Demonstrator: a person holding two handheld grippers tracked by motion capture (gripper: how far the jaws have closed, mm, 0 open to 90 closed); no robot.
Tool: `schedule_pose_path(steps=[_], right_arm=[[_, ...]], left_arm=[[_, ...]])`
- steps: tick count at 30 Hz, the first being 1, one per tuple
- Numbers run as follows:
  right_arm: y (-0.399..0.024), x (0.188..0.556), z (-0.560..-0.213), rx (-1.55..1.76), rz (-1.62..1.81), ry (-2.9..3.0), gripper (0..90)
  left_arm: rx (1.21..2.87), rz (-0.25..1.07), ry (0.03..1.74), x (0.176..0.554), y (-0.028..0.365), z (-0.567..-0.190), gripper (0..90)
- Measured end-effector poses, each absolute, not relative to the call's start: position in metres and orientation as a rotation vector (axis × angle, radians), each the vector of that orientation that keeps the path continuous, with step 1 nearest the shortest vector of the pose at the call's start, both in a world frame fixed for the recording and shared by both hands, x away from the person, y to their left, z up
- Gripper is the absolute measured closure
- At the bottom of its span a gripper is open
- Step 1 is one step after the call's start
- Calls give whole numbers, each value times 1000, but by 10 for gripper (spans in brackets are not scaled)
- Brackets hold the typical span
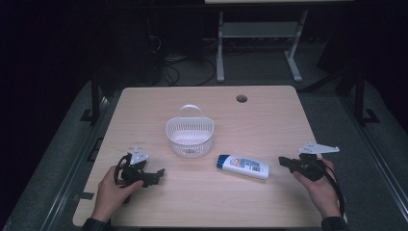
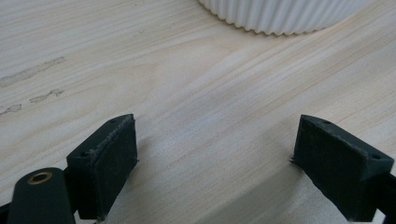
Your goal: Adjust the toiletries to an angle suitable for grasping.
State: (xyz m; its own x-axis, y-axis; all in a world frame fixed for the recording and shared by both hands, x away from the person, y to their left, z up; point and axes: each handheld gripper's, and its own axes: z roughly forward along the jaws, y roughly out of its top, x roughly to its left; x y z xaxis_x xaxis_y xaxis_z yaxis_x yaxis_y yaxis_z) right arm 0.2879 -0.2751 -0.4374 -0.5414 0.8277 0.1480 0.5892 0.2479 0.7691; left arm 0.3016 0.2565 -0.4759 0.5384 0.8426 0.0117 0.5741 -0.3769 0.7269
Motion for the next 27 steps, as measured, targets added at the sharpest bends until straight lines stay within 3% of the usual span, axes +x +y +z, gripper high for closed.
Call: schedule_pose_path(steps=[13,27], right_arm=[[-264,310,-433,1283,1196,2293,898],[-252,325,-450,1280,1177,2359,899]], left_arm=[[2094,506,1140,302,257,-476,127],[2094,507,1140,302,257,-476,126]])
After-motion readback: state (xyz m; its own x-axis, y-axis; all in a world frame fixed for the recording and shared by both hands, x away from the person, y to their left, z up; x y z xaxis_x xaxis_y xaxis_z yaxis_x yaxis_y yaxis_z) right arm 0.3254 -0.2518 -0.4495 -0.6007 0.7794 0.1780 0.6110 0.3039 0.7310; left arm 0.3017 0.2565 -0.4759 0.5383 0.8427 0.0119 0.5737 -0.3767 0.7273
